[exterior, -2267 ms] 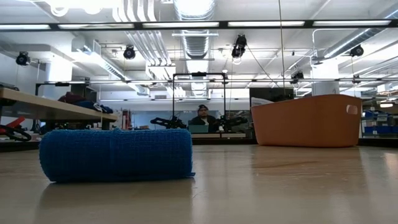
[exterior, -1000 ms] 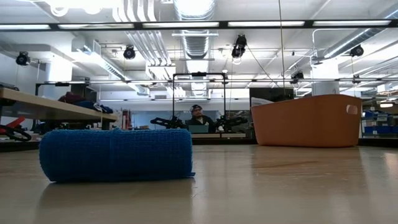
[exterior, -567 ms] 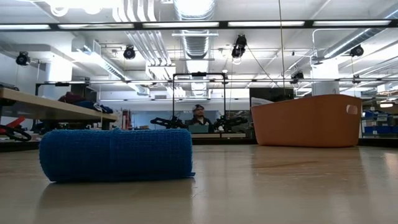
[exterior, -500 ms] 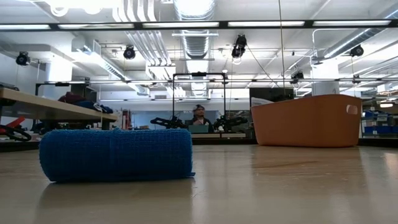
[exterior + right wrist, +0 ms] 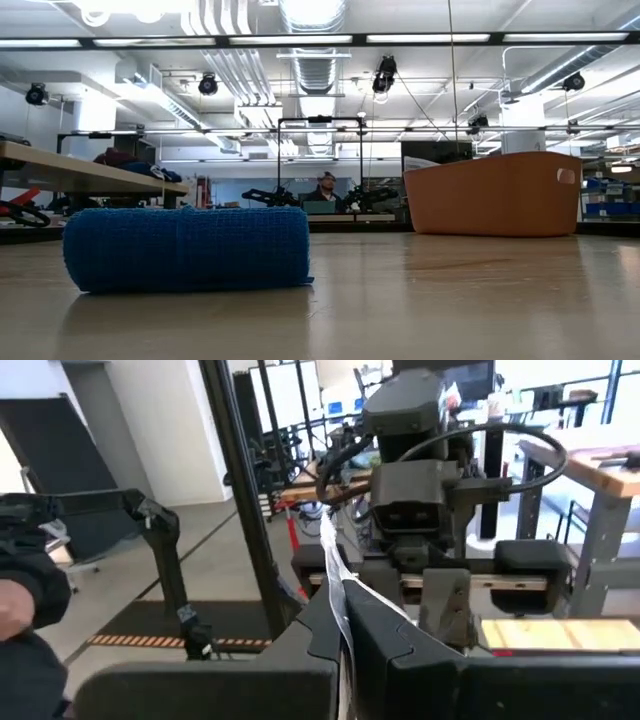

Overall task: Roll bandage
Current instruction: Open the transparent zip bag

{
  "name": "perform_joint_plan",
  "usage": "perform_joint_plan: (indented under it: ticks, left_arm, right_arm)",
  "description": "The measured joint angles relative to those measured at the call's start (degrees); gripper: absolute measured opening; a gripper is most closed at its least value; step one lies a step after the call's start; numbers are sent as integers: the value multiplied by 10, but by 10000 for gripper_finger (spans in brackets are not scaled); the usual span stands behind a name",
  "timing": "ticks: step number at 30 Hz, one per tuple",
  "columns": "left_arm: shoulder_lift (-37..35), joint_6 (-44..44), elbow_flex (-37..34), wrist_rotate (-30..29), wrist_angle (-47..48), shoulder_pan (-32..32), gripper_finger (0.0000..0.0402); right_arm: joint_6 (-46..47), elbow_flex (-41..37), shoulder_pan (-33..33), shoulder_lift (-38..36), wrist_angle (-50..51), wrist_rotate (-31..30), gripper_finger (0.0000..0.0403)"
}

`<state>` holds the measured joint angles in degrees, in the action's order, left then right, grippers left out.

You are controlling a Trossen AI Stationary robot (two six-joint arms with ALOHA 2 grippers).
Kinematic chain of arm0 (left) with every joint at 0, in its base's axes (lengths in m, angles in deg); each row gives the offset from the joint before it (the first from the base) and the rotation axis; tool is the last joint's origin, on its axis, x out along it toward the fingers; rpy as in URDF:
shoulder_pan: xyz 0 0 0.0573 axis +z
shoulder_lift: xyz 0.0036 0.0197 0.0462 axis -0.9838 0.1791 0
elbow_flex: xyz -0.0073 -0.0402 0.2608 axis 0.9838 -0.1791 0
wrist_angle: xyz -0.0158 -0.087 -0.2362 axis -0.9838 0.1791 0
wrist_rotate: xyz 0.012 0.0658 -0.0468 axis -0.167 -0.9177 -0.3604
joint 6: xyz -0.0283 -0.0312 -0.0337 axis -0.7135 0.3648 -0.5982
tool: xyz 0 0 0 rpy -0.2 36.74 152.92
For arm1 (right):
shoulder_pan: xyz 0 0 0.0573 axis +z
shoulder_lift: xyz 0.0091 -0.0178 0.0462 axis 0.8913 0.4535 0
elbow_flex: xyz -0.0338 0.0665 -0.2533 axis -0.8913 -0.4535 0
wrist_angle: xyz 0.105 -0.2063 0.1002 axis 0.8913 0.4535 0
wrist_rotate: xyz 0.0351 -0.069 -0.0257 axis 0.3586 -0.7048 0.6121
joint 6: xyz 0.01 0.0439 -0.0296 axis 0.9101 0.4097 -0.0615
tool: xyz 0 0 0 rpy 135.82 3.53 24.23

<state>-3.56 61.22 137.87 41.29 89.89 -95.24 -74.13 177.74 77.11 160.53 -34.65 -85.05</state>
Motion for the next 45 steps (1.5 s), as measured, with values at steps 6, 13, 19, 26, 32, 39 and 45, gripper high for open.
perform_joint_plan:
  ticks: [6, 13, 19, 26, 32, 39, 45]
  left_arm:
    - [8, -50, 0, 2, 1, 9, 9]
    - [9, -58, 0, 54, 10, 20, 13]
    - [9, -54, 0, 55, 6, 20, 44]
    - [9, -44, 0, 76, -4, 20, 53]
    - [14, -39, 0, 77, 2, 20, 39]
    - [-10, -8, 0, 52, -10, 19, 57]
    - [-26, 2, 0, 60, -17, 16, 86]
  right_arm:
    - [14, 0, 7, 0, 2, 11, 0]
    - [41, -1, 8, 3, 13, 30, 0]
    - [41, -1, 8, 10, 24, 30, 0]
    - [55, -2, 8, 25, 41, 29, 0]
    - [59, 0, 9, 25, 38, 29, 0]
    - [78, 3, 9, 8, 39, 14, 0]
    - [80, 3, 9, -1, 36, -7, 0]
